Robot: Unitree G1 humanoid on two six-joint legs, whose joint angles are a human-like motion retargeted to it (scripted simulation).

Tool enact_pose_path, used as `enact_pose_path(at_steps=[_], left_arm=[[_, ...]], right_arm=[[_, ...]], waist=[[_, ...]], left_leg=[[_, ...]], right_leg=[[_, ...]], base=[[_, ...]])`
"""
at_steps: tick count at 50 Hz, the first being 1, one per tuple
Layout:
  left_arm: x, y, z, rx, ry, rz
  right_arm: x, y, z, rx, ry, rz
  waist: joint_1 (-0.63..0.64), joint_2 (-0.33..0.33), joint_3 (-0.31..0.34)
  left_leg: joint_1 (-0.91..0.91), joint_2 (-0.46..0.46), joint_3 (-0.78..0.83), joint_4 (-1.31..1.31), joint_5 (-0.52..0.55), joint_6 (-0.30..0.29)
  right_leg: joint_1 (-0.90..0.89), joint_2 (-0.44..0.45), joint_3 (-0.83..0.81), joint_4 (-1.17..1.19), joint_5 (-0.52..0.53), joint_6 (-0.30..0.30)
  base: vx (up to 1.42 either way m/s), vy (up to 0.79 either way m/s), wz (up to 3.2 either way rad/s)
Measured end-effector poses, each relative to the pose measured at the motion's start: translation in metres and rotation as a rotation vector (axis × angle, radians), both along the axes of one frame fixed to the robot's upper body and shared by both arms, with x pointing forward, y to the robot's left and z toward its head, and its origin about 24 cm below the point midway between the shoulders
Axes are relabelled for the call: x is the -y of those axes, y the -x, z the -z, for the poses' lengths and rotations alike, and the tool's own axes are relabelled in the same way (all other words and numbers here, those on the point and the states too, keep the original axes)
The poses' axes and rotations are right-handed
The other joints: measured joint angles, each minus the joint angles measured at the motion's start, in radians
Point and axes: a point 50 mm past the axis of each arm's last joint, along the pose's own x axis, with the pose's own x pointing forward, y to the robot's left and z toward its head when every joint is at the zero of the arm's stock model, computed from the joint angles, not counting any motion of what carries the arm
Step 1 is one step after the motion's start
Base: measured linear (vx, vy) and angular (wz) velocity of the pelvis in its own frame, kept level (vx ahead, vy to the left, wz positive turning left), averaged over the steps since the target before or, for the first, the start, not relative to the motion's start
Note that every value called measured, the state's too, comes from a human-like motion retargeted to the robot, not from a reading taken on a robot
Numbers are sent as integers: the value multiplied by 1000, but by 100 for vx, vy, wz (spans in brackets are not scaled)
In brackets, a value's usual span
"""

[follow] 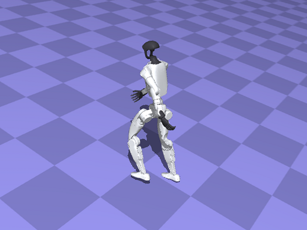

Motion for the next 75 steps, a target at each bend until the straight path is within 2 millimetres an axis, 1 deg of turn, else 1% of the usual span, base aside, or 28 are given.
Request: enact_pose_path(at_steps=[5, 8, 10, 12, 14, 17, 19, 22, 25, 26, 30, 32, 35, 38, 41, 43, 45, 47, 50, 52, 55, 58, 62, 65, 68, 70, 72, 75], left_arm=[[-26, 21, -18, -89, -209, -342], [-45, -11, -6, 68, -307, -395], [-63, -49, 4, 209, -395, -311], [-80, -109, 16, 372, -547, -380], [-89, -180, 20, 560, -704, -288], [-78, -287, 8, 907, -764, -277], [-53, -351, -12, 1184, -588, -508], [-14, -417, -62, 1540, -201, -751], [10, -453, -100, 1694, 93, -820], [5, -460, -106, 1713, 44, -888], [-1, -458, -103, 1733, 126, -629], [-18, -425, -69, 1614, -166, -522], [-23, -333, -2, 1230, -513, -528], [-6, -215, 44, 729, -526, -426], [-8, -118, 45, 381, -360, -161], [-17, -65, 30, 169, -385, -329], [-33, -33, 13, 88, -433, -239], [-52, -26, 2, 92, -504, -195], [-78, -52, 1, 194, -587, -217], [-91, -93, 7, 308, -615, -165], [-97, -179, 17, 505, -677, -27], [-86, -284, 9, 804, -738, 40], [-42, -403, -37, 1312, -488, 161], [-6, -460, -102, 1752, -301, 169], [6, -484, -154, 2035, -203, -35], [-2, -489, -164, 2057, -188, -182], [-18, -480, -145, 1942, -192, -324], [-37, -436, -90, 1675, -270, -576]], right_arm=[[-38, -57, -148, 599, 265, -339], [-42, -59, -218, 861, 156, -369], [-30, -53, -237, 935, -64, -315], [-17, -48, -219, 878, -265, -224], [-2, -40, -175, 744, -299, -108], [15, -10, -75, 384, -146, 15], [27, 32, -4, 84, -11, 19], [51, 114, 75, -318, 129, -11], [85, 179, 109, -596, 239, 74], [94, 190, 114, -691, 260, 132], [116, 204, 119, -845, 218, 155], [122, 180, 110, -762, 229, 218], [117, 124, 86, -545, 286, 340], [93, 78, 61, -344, 241, 301], [61, 56, 46, -190, 90, 88], [48, 55, 43, -162, 33, -60], [39, 50, 34, -102, 70, -204], [42, 49, 28, -67, 159, -281], [66, 65, 35, -111, 247, -232], [90, 88, 47, -177, 271, -81], [110, 131, 72, -339, 304, 146], [103, 175, 101, -561, 379, 218], [89, 226, 123, -761, 523, 103], [88, 251, 130, -847, 560, 20], [94, 250, 131, -891, 479, -9], [99, 236, 130, -907, 362, -75], [103, 208, 124, -895, 226, -207], [107, 142, 101, -781, 215, -329]], waist=[[172, -47, 48], [179, 6, 151], [178, 45, 220], [189, 50, 259], [188, 23, 251], [107, 4, 185], [-9, 33, 118], [-188, 63, 7], [-327, 120, 15], [-356, 122, 40], [-400, 102, 99], [-369, 141, 112], [-317, 184, 125], [-264, 164, 91], [-136, 83, 18], [-37, 32, -32], [40, -8, -51], [108, -5, -29], [201, 54, 70], [233, 102, 145], [218, 97, 187], [92, 15, 131], [-152, 62, 34], [-297, 120, -7], [-409, 136, 6], [-469, 125, 42], [-497, 135, 76], [-484, 202, 127]], left_leg=[[68, -1, 100, -644, 24, -82], [134, -22, 37, -598, 61, -126], [149, -18, -17, -343, -82, -123], [235, -36, -37, -300, -172, -107], [279, -59, -40, -303, -203, -88], [349, -68, -67, -423, -155, -93], [376, -45, -114, -482, -77, -126], [382, -35, -176, -532, 57, -146], [523, -31, -247, -642, 211, -166], [570, -40, -249, -627, 233, -143], [602, -59, -151, -295, 281, -78], [522, 7, -62, -23, 275, -61], [385, 50, -11, 279, 138, -25], [242, 69, 62, 358, 11, 25], [135, 71, 190, 209, -75, 46], [96, 56, 261, -2, -91, 19], [99, 34, 316, -289, -82, -18], [153, 25, 363, -559, -42, -63], [217, 38, 262, -591, 43, -94], [261, 61, 177, -397, -57, -79], [295, 36, 106, -249, -209, -33], [268, -54, 33, -277, -215, 22], [378, -62, -82, -473, -75, -44], [486, -38, -136, -585, 79, -106], [596, -56, -179, -601, 193, -132], [666, -82, -214, -537, 219, -112], [667, -93, -223, -362, 238, -60], [562, -46, -174, -10, 322, -25]], right_leg=[[187, -77, -6, -134, 237, 64], [390, -78, -72, -132, 285, 8], [479, -58, -116, -26, 303, -11], [412, -53, -170, 255, 234, -20], [246, -88, -240, 547, 74, -85], [7, -94, -346, 723, -108, -172], [-109, -36, -404, 649, -143, -182], [-299, 4, -443, 433, -96, -87], [-267, 29, -452, -34, -2, -74], [-253, 17, -455, -124, 16, -50], [-228, -30, -452, -167, 83, -20], [-250, 12, -398, 5, -24, -97], [-268, 59, -319, 236, -193, -142], [-168, 39, -285, 186, -207, -124], [-66, -13, -246, 43, -106, -74], [-11, -48, -212, -41, -4, -44], [59, -77, -192, -120, 105, -13], [170, -80, -199, -176, 201, 2], [369, -65, -255, -167, 297, -16], [429, -56, -325, 1, 305, -15], [270, -80, -384, 490, 180, -17], [-36, -108, -379, 826, 28, -54], [-232, -25, -399, 723, -61, -137], [-271, 20, -422, 397, -36, -117], [-227, 3, -475, -12, 12, -57], [-197, -16, -495, -171, 58, -7], [-189, -4, -439, -147, 75, -27], [-215, 77, -333, 89, -95, -121]], base=[[100, 46, -58], [105, 48, 68], [112, 43, 97], [111, 35, 63], [108, 27, 43], [104, 19, 72], [107, 9, 134], [113, -4, 122], [116, -15, 81], [123, -17, 20], [123, -15, -54], [116, -6, -164], [115, 6, -165], [116, 15, -86], [115, 19, -83], [115, 30, -95], [114, 41, -62], [114, 48, -17], [113, 47, 43], [111, 44, 106], [105, 35, 147], [101, 18, 191], [105, 2, 175], [113, -16, 114], [119, -25, 79], [122, -26, 26], [117, -23, -72], [111, -14, -167]])
